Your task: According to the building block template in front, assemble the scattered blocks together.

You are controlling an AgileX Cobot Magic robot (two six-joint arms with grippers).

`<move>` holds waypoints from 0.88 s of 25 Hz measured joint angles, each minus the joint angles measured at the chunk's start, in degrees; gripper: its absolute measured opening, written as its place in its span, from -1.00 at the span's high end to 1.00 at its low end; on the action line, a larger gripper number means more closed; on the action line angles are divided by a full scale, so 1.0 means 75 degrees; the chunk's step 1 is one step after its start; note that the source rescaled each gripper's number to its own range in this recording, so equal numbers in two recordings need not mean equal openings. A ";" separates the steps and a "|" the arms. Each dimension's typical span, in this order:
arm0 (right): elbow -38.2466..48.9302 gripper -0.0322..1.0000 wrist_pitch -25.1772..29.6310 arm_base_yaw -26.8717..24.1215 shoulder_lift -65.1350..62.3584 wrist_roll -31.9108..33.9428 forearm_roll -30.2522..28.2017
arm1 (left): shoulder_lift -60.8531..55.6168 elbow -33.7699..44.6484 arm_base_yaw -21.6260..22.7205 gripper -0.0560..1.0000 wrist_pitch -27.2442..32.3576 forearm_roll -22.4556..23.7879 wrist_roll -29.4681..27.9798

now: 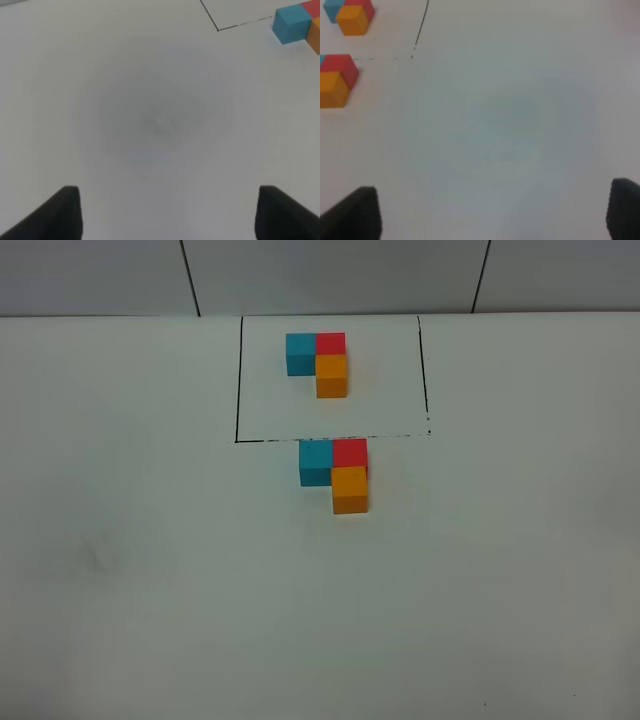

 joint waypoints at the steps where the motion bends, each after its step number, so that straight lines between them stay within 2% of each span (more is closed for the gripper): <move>1: 0.0000 -0.64 0.0000 0.0000 0.0000 0.0000 0.0000 | 0.0000 0.0000 0.0000 -0.29 0.0000 0.0000 0.0000; 22: 0.0000 -0.64 0.0000 0.0000 0.0000 0.0019 0.0000 | 0.0000 0.0000 0.0000 -0.29 0.0000 0.0000 0.0000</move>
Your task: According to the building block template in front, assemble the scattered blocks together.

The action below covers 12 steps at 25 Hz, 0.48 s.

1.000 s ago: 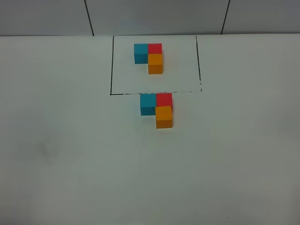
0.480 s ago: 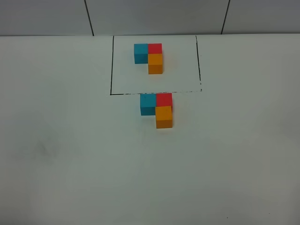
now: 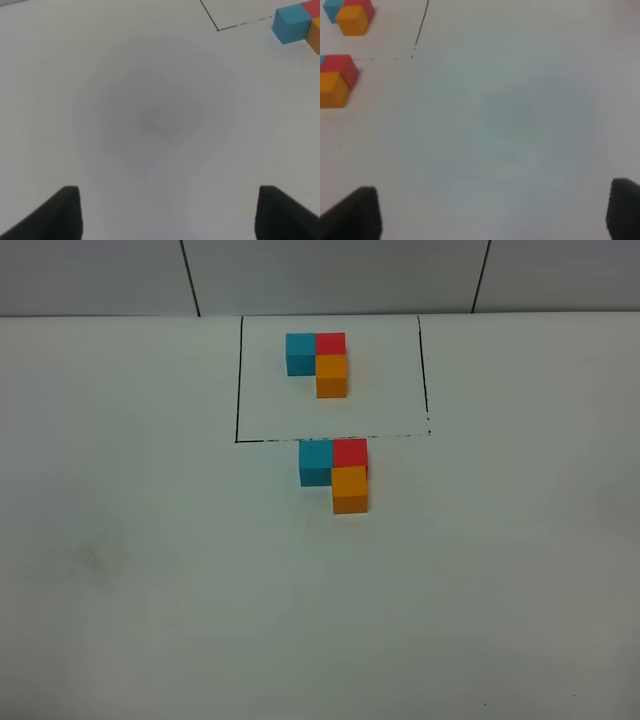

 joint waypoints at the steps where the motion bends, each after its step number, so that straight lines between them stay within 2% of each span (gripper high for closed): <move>1: 0.0000 -0.64 0.0000 0.0000 0.0000 0.0000 0.0000 | 0.0000 0.0000 0.0000 -0.29 0.0000 0.0000 0.0000; 12: 0.0000 -0.54 0.0000 0.0000 0.0000 0.0000 0.0000 | 0.0000 0.0000 0.0000 -0.29 0.0000 0.0000 0.0000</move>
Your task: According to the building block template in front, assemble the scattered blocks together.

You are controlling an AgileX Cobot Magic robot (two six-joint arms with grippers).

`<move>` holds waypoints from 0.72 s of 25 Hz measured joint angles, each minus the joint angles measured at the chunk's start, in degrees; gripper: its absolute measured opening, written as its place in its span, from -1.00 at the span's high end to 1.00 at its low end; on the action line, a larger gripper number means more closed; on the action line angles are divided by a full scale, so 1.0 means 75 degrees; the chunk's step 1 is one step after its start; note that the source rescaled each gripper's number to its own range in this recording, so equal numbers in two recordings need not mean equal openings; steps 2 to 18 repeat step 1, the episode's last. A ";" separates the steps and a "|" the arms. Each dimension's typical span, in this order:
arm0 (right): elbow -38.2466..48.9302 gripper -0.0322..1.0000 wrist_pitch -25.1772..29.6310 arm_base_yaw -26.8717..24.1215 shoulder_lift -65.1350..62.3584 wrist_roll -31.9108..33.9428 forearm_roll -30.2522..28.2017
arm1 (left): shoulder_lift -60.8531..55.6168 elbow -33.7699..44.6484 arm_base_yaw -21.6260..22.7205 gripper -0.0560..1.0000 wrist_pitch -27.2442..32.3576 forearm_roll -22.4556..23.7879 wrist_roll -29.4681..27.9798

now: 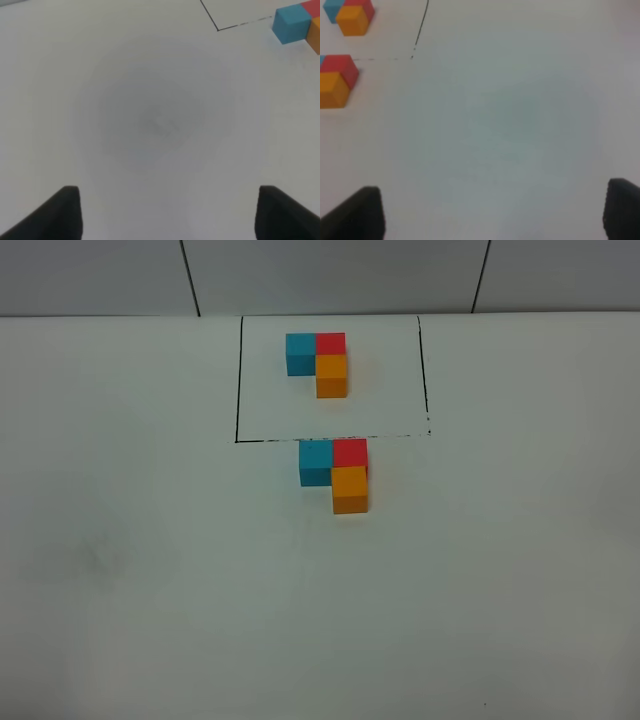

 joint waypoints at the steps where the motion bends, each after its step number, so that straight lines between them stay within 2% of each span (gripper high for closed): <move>1: 0.0000 -0.53 0.0000 0.0000 0.0000 0.0000 0.0000 | 0.0000 0.0000 0.0000 -0.29 0.0000 0.0000 0.0000; 18: 0.0000 -0.53 0.0000 0.0000 0.0000 0.0000 0.0000 | 0.0000 0.0000 0.0000 -0.29 0.0000 0.0000 0.0000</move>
